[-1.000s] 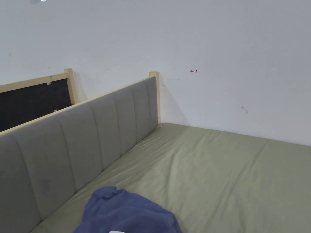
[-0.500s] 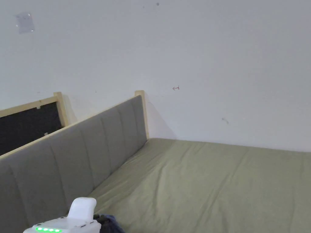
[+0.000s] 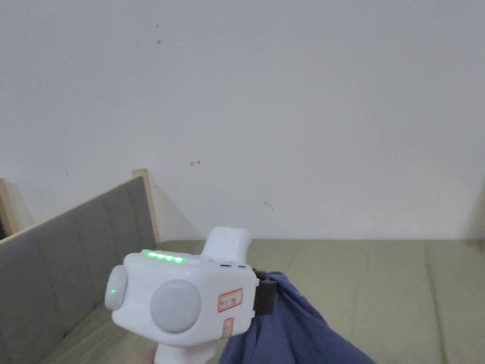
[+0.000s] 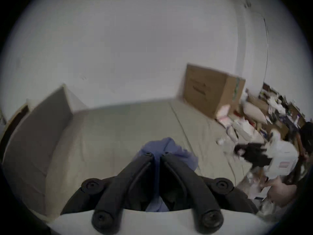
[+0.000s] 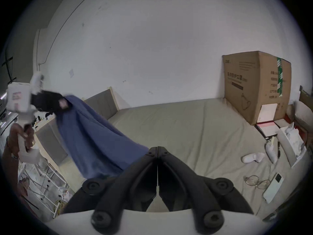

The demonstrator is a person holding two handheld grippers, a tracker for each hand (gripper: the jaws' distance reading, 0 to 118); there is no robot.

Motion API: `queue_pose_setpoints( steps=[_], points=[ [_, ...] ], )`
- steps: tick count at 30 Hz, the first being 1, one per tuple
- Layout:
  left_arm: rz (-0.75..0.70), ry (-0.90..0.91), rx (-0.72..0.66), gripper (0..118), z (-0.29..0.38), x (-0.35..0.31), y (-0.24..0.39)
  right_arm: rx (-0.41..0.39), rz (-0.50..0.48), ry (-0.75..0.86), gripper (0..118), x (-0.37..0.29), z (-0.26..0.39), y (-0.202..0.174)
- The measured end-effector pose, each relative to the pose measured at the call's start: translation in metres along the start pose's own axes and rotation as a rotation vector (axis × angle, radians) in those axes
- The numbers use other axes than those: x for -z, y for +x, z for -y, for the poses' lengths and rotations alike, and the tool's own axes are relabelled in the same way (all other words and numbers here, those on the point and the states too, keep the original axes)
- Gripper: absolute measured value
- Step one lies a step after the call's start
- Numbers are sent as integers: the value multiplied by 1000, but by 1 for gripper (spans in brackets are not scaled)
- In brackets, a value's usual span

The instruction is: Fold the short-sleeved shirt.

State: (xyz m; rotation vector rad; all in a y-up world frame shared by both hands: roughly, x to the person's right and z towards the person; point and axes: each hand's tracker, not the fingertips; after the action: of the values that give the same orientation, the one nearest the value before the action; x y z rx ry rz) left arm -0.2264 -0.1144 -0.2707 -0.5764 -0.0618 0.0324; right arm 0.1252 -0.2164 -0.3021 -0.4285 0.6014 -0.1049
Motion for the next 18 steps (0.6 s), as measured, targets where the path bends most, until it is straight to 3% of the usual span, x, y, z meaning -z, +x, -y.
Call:
queue_pose_setpoints(
  steps=[5,8,11,12,13,14,15,18],
  points=[
    [90,-406,-80,1,62,152,34,36,57,-4,0,-16,10,24],
    [184,-654,-336,1,119,228,36,60,89,-42,0,-18,21,39],
    [167,-738,-521,5,163,257,31,72,127,-84,0,-15,31,50],
    [130,-717,-536,19,170,259,29,76,128,-90,0,-14,34,54],
    [119,-713,-544,44,174,260,28,80,129,-96,0,-13,37,56],
    [134,-716,-533,79,174,257,25,82,131,-104,0,-11,39,57],
    [143,-718,-536,106,174,254,24,83,134,-112,0,-9,41,57],
    [139,-659,-449,103,151,233,18,83,131,-126,0,-3,41,54]
  ],
)
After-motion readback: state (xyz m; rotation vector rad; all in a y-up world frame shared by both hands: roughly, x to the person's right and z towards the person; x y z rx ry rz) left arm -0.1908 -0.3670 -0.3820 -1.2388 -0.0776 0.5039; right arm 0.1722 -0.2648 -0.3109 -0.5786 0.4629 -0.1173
